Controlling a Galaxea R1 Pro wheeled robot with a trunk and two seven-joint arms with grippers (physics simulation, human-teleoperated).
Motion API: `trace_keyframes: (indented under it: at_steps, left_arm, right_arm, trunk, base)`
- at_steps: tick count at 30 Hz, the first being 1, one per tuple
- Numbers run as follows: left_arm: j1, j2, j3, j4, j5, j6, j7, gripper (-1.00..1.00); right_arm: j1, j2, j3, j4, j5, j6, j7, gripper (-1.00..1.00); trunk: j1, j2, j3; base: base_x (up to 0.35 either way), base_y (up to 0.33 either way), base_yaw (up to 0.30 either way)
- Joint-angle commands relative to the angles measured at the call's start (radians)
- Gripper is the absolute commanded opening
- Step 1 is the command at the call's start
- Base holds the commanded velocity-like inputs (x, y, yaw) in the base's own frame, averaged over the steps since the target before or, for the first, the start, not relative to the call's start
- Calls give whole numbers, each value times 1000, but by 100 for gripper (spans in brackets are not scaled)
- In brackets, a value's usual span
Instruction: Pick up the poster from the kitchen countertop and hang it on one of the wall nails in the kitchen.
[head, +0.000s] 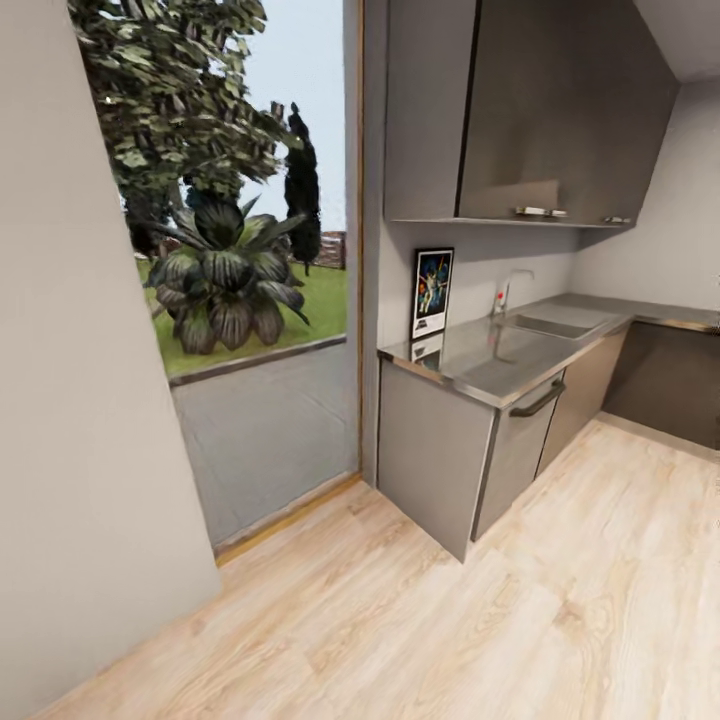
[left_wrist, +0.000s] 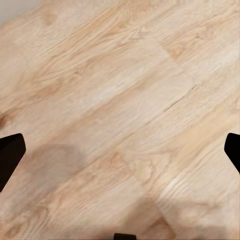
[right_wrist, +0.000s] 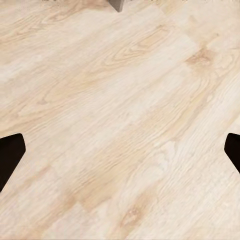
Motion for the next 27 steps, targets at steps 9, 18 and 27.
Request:
trace_keyframes:
  at_steps: [9, 18, 27]
  left_arm:
    - [0, 0, 0, -1, 0, -2, 0, 100]
    - [0, 0, -1, -1, 0, -2, 0, 100]
    - [0, 0, -1, -1, -1, -2, 1, 100]
  right_arm:
    - [-1, 0, 0, 0, 1, -2, -2, 100]
    - [-1, 0, 0, 0, 1, -3, -2, 100]
    - [-1, 0, 0, 0, 0, -3, -2, 100]
  trunk:
    - [1, 0, 0]
    - [1, 0, 4]
    - [1, 0, 8]
  base:
    - [311, 203, -272]
    - [278, 191, -298]
    - [59, 43, -300]
